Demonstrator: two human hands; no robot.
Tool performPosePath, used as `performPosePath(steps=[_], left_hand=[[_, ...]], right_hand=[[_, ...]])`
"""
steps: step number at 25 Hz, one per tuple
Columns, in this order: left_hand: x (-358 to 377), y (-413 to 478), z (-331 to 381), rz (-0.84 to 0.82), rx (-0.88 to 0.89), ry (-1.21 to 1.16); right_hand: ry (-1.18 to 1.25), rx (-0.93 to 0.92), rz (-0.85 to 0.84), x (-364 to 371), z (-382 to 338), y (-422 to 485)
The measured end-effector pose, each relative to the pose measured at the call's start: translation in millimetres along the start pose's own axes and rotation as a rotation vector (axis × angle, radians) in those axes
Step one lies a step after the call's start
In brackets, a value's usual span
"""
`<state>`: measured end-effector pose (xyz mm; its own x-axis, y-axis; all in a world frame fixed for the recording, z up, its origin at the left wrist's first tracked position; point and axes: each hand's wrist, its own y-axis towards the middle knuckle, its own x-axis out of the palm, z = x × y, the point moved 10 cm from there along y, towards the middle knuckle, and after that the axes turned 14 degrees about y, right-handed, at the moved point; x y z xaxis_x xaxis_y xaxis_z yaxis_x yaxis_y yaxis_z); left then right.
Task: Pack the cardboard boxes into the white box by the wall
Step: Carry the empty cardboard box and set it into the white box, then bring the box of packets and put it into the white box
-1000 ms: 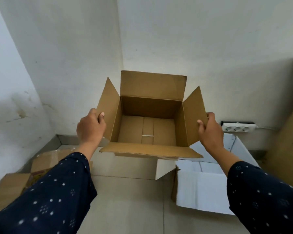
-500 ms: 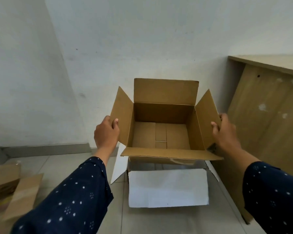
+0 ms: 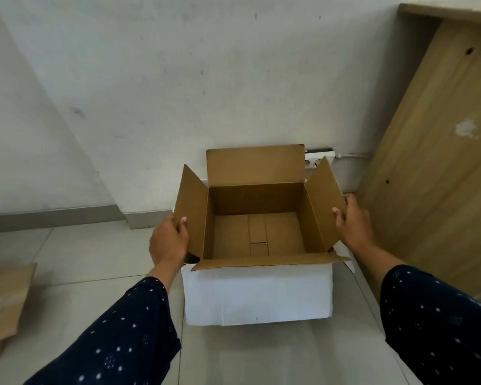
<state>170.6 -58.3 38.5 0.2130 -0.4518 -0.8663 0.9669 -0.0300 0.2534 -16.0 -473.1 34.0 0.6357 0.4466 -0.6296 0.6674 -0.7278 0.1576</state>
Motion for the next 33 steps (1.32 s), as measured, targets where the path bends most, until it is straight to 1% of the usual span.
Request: performPosePath(steps=[2, 4, 6, 7, 9, 11, 12, 14, 16, 18, 22, 26, 30, 33], left_hand=[[22.7, -1.3, -10.8, -0.046, -0.008, 0.020], [48.1, -2.0, -20.0, -0.146, -0.007, 0.070], [67.4, -4.7, -22.4, -0.221, 0.031, 0.130], [73.1, -6.1, -22.3, -0.234, 0.042, 0.147], [79.0, -9.1, -23.1, -0.257, 0.037, 0.150], [82.3, -10.9, -26.3, -0.296, 0.051, 0.143], [82.8, -12.1, -28.4, -0.322, 0.065, 0.122], [75.2, -9.6, -32.4, -0.366, 0.086, 0.046], [55.7, 1.4, -47.4, -0.376, 0.073, -0.001], [28.0, 14.3, -76.8, -0.351, 0.047, -0.008], [-42.2, 35.9, -188.6, -0.296, -0.067, -0.002], [-108.3, 49.2, -342.9, -0.245, -0.177, 0.092], [-149.4, 59.9, -506.2, -0.230, -0.302, 0.157], [-161.1, 69.7, -604.2, -0.174, -0.354, 0.214]], right_hand=[[-0.032, 0.028, -0.035, 18.6, 20.5, 1.0], [-0.061, 0.081, -0.048, 33.1, 36.7, -0.4], [-0.156, 0.125, -0.091, 49.7, 51.0, -6.1], [-0.194, 0.148, -0.129, 58.2, 58.2, -10.9], [-0.197, 0.192, -0.203, 70.9, 70.1, -19.8], [-0.173, 0.227, -0.226, 72.3, 73.1, -24.9], [-0.183, 0.226, -0.221, 70.3, 69.0, -26.3], [-0.240, 0.159, -0.169, 67.4, 42.5, -25.7], [-0.258, 0.036, -0.136, 80.7, -8.5, -27.6], [-0.202, -0.086, -0.182, 114.6, -71.5, -38.9], [-0.092, -0.291, -0.334, 221.5, -200.8, -97.0], [0.040, -0.362, -0.502, 347.8, -309.0, -185.7], [0.070, -0.396, -0.663, 483.4, -382.9, -287.3], [0.052, -0.359, -0.759, 579.9, -408.0, -345.8]])
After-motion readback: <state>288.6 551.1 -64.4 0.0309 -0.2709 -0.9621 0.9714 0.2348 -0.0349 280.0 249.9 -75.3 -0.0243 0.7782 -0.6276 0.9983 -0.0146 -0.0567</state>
